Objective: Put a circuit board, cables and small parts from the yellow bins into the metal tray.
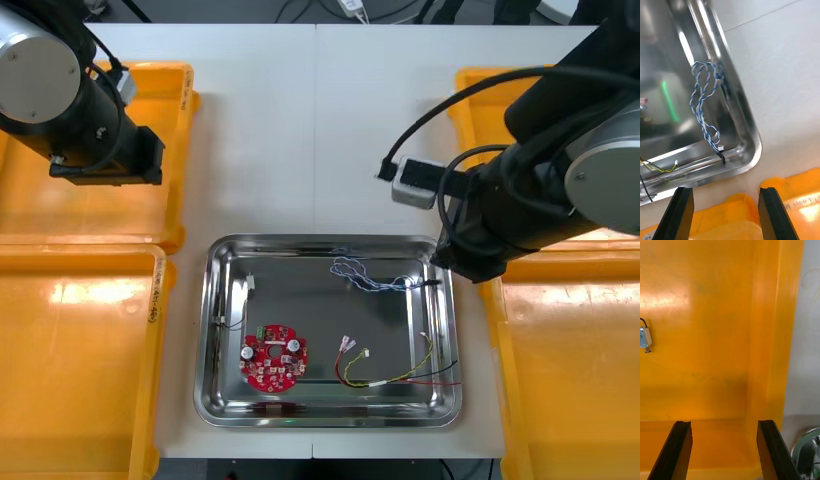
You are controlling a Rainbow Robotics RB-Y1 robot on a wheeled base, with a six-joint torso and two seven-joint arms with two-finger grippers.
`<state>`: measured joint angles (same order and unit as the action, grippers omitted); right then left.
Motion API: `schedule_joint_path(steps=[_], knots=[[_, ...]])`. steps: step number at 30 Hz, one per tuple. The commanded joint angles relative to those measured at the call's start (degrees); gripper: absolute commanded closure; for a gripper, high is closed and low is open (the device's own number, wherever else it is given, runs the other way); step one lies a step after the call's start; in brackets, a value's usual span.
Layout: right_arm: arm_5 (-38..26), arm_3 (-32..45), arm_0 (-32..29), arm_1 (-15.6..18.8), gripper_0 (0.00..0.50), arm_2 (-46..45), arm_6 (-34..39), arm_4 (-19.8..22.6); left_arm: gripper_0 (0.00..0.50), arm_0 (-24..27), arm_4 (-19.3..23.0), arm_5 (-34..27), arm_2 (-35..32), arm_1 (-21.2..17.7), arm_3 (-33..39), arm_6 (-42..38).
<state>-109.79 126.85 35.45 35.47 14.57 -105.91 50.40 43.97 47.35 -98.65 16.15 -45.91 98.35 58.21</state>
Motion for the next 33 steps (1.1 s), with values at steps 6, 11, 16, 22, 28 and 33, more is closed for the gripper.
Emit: schedule_joint_path(steps=[6, 11, 16, 22, 28, 33], knots=[[1.1, 2.5, 1.9, 8.6, 0.000, -5.9, 17.6, 2.5, 0.000, 2.9, -0.9, 3.1, -2.7, -4.0, -6.4, 8.5], [3.8, 2.1, 1.7, 12.8, 0.000, -5.9, 28.0, 3.2, 0.000, 3.0, -2.0, 4.3, -4.3, -4.2, -10.2, 13.7], [4.7, 0.9, 1.7, 15.1, 0.000, -6.4, 36.9, 3.7, 0.000, 3.1, -3.1, 7.0, -4.8, -4.2, -13.9, 16.9], [6.7, -0.5, 0.7, 17.4, 0.000, -6.7, 44.6, 4.6, 0.000, 3.1, -3.4, 10.8, -4.9, -4.0, -17.6, 18.0], [8.6, -1.8, -0.6, 18.9, 0.000, -7.7, 45.7, 4.8, 0.000, 3.1, -4.2, 13.3, -4.8, -3.2, -20.5, 19.0], [8.6, -2.2, -1.9, 18.9, 0.000, -10.0, 45.4, 5.6, 0.000, 3.1, -5.1, 14.9, -4.8, -2.3, -22.1, 19.4]])
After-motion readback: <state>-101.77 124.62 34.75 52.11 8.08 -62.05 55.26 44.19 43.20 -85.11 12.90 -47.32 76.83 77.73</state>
